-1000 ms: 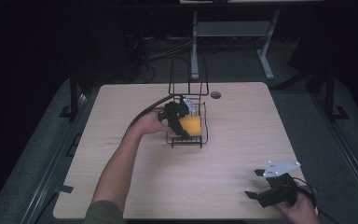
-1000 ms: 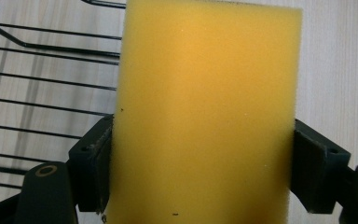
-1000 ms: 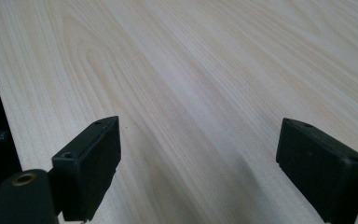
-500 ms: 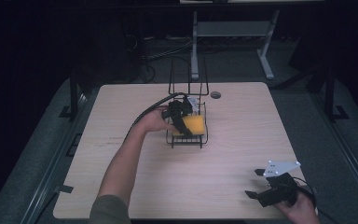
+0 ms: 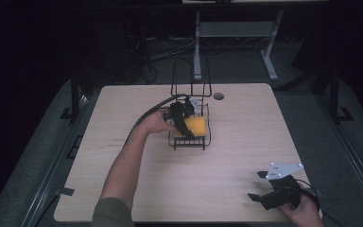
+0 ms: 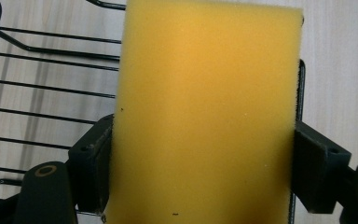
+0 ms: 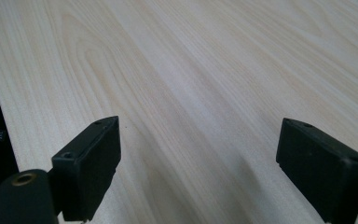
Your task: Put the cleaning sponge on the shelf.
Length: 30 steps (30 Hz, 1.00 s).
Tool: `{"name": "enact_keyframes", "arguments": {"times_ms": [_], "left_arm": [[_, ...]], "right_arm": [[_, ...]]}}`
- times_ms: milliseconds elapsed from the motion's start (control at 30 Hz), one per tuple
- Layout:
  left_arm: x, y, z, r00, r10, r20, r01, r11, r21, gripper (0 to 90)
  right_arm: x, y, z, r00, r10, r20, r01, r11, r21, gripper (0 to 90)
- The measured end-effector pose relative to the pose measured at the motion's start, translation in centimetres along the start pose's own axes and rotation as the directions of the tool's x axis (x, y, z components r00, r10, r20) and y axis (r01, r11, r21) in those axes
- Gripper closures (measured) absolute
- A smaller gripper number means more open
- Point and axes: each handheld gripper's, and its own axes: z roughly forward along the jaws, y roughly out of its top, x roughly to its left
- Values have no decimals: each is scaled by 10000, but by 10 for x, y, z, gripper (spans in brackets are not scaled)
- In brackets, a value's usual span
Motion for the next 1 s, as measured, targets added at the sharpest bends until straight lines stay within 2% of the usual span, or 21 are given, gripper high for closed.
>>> {"name": "enact_keyframes", "arguments": {"times_ms": [333, 500, 633, 667, 800, 867, 900, 1000], "left_arm": [[3, -2, 5, 10000, -20, 69, 20, 10000, -11, 204], [2, -2, 5, 10000, 3, -69, -3, 10000, -73, 193], [2, -1, 3, 9999, -21, -150, 18, 9999, -149, 176], [2, -1, 1, 10000, 15, -78, -15, 10000, -21, 176], [2, -1, -2, 9999, 21, -125, -21, 10000, 3, 176], [2, -2, -3, 9999, 33, -152, -34, 10000, -90, 177], [2, -3, -2, 9998, -38, -200, 33, 9996, -290, 178], [3, -3, -6, 9999, -20, -142, 18, 9999, -157, 178]], "right_arm": [[-1, -1, 0, 10000, 63, 4, -63, 10000, 25, 132], [-1, -2, 0, 10000, 64, 5, -64, 10000, 23, 132], [0, -1, 0, 10000, -7, 27, 7, 10000, 15, 132], [1, -1, 0, 10000, -21, 28, 21, 10000, 18, 132], [1, -1, -1, 10000, -15, 17, 15, 10000, 19, 132], [0, -1, 0, 10000, -32, 18, 32, 10000, 23, 132], [0, -1, 0, 10000, -44, 15, 44, 10000, 35, 132], [0, 0, 0, 10000, -51, 10, 51, 10000, 49, 132]]}}
